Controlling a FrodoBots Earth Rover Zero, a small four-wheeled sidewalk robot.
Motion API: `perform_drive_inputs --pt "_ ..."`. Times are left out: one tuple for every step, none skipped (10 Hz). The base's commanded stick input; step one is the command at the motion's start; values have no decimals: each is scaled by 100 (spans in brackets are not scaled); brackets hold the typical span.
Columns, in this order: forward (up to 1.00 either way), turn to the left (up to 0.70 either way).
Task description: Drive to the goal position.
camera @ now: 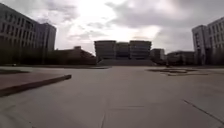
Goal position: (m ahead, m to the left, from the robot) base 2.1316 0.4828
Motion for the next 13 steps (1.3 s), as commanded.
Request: perform_drive_inputs --pt "100 0" --pt "100 0" --pt "100 0" --pt "100 0" --pt "100 0" --pt "100 0" --pt "100 0" --pt "100 0" --pt "100 0" --pt "100 0" --pt "100 0" --pt "100 0" --pt "100 0"
